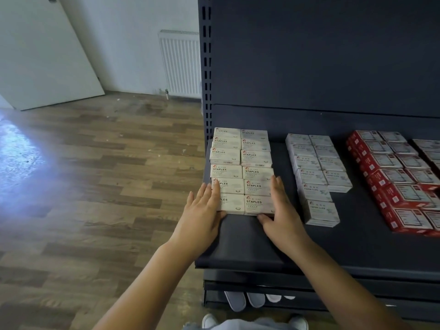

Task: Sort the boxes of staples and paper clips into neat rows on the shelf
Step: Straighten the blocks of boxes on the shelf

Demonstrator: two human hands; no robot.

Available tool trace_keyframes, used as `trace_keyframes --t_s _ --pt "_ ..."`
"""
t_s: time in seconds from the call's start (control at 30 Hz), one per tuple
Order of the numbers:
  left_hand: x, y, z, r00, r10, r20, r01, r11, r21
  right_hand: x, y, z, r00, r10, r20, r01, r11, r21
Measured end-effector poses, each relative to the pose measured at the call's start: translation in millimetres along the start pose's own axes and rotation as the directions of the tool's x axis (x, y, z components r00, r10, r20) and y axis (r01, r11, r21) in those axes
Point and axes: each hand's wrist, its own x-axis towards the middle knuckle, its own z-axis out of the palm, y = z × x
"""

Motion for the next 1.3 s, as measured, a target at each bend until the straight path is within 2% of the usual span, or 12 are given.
trace_keyframes --t_s 0.17,0.3,0.53,0.63,0.73,0.8,0.83,0.9,0.93,0.97,1.13,1.3 --pt "12 0 -7 0.992 -0.034 0.125 0.041 0.998 -0.049 6 0 -3 0.999 -0.007 0.039 0.007 1.000 -0.007" --pt "18 -1 -9 0.978 -0.001 0.210 0.013 0.998 -0.055 12 -2 -3 0.995 0.007 0.100 -0.008 1.000 0.009" --pt "19 -7 -5 0.985 0.054 0.163 -0.038 0.995 -0.096 9 1 1 0.997 0.009 0.074 -0.011 1.000 0.015" --pt "19 -13 -6 0.990 0.087 0.113 -0.057 0.968 -0.243 11 0 -3 0.997 0.050 0.064 -0.054 0.996 0.072" --pt "28 -20 -9 0.997 0.065 0.032 -0.037 0.843 -0.537 18 -6 -15 0.985 0.161 0.056 -0.171 0.943 0.285" --pt "39 -20 -8 0.999 0.023 0.033 0.005 0.738 -0.674 28 -10 -20 0.979 0.201 0.037 -0.198 0.886 0.420" --pt "45 -19 -9 0.998 -0.027 0.051 0.057 0.634 -0.771 34 -12 -21 0.976 0.215 0.024 -0.202 0.864 0.462" --pt "56 -14 -16 0.984 -0.149 0.100 0.147 0.356 -0.923 44 -15 -22 0.973 0.233 0.005 -0.203 0.840 0.503" --pt "61 -12 -20 0.978 -0.169 0.120 0.161 0.258 -0.953 49 -13 -22 0.970 0.241 0.012 -0.212 0.828 0.518" --pt "66 -11 -22 0.979 -0.164 0.117 0.155 0.242 -0.958 52 -13 -22 0.971 0.239 0.020 -0.213 0.822 0.528" --pt "68 -4 -20 0.991 -0.129 0.047 0.097 0.418 -0.903 56 -12 -20 0.985 0.168 -0.026 -0.136 0.869 0.475" --pt "71 -7 -16 0.991 -0.130 0.031 0.089 0.463 -0.882 61 -7 -10 0.977 0.184 -0.108 -0.127 0.909 0.398"
